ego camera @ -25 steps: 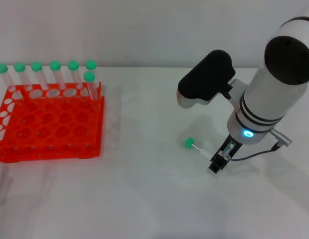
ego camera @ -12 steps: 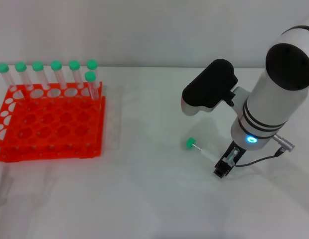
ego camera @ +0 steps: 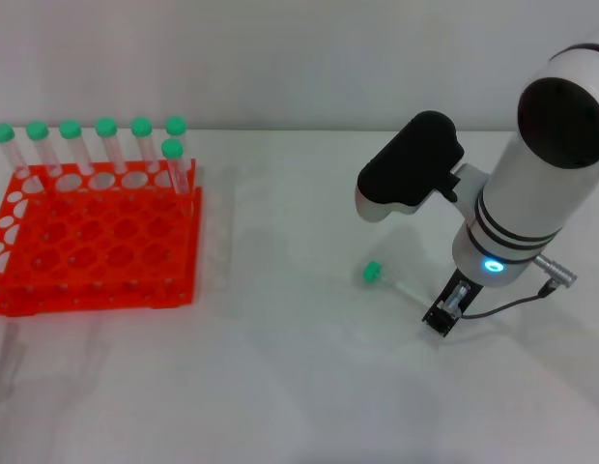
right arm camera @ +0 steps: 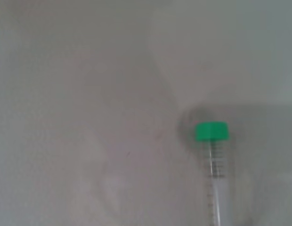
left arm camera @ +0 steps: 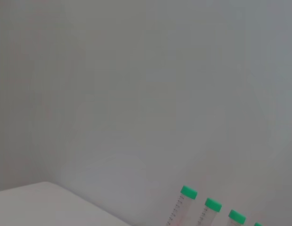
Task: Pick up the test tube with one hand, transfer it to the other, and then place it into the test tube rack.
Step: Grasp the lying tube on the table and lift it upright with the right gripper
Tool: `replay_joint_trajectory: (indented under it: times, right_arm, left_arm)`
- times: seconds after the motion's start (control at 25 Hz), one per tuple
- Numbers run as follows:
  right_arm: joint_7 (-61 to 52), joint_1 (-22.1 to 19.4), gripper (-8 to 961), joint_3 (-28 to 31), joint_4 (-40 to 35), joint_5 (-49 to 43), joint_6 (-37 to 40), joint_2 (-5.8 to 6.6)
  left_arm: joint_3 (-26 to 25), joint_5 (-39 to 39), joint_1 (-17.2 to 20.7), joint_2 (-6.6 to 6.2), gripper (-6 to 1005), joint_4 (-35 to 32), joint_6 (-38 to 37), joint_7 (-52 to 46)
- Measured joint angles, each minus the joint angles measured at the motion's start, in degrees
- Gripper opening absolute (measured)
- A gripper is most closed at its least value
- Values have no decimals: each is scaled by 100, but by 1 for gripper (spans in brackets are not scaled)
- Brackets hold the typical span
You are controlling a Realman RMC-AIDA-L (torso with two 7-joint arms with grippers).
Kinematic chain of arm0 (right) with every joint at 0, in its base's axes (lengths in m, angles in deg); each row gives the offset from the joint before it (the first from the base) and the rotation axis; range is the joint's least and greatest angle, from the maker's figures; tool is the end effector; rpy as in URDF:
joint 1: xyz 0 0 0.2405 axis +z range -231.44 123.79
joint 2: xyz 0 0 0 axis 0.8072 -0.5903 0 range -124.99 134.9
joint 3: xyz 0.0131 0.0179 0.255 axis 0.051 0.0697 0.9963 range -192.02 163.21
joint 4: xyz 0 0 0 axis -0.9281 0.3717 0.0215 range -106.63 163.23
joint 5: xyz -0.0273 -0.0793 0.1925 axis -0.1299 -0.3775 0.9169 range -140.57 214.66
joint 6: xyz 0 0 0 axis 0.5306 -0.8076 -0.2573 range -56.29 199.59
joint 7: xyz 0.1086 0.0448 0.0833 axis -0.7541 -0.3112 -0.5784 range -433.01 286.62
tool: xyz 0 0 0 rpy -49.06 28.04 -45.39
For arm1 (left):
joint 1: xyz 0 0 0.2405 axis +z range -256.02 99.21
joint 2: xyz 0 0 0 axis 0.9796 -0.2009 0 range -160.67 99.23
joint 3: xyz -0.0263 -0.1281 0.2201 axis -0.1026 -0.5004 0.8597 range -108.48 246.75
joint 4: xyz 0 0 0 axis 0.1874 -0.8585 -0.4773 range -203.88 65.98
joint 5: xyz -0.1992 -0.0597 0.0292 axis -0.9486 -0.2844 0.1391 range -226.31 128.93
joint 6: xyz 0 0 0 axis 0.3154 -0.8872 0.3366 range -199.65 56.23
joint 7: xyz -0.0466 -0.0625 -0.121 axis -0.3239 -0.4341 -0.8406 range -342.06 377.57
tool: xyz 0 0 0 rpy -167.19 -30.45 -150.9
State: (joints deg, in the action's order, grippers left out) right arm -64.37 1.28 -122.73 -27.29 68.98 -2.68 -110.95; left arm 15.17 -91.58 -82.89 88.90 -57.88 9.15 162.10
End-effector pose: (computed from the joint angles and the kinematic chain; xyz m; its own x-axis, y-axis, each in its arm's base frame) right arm 0.1365 0.3858 -0.0771 0.6760 -0.6278 0.3858 -0.3640 -0.7397 -0.5660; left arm -0.3848 0.2064 0.0038 0.2915 -0.0846 0.9528 0.9565 0.0155 -0.2912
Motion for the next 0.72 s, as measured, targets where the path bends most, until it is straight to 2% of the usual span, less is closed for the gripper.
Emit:
replay_joint_trajectory:
  times: [0.12, 0.28, 0.4, 0.48, 0.64, 0.72]
  right_arm:
    - [36, 14, 202, 64, 16, 0, -5, -2]
    - [137, -86, 188, 274, -178, 2, -31, 2]
    - [312, -352, 181, 575, -648, 4, -25, 19]
    - [534, -648, 181, 835, -1128, 2, 28, 21]
    - [1134, -1558, 181, 1248, -2370, 178, 449, 23]
    - [1591, -2219, 182, 1342, -2971, 500, 951, 36]
  left_arm:
    - [0, 0, 0, 0, 848, 0, 0, -1]
    - [0, -1, 0, 0, 847, -8, 6, -2]
    - [0, -1, 1, -4, 846, -5, 19, -3]
    - [0, -3, 0, -5, 845, -3, 31, -12]
    - [-29, -55, -14, 2, 844, 6, 14, -189]
    - [-20, -36, -45, 5, 844, 9, 18, -199]
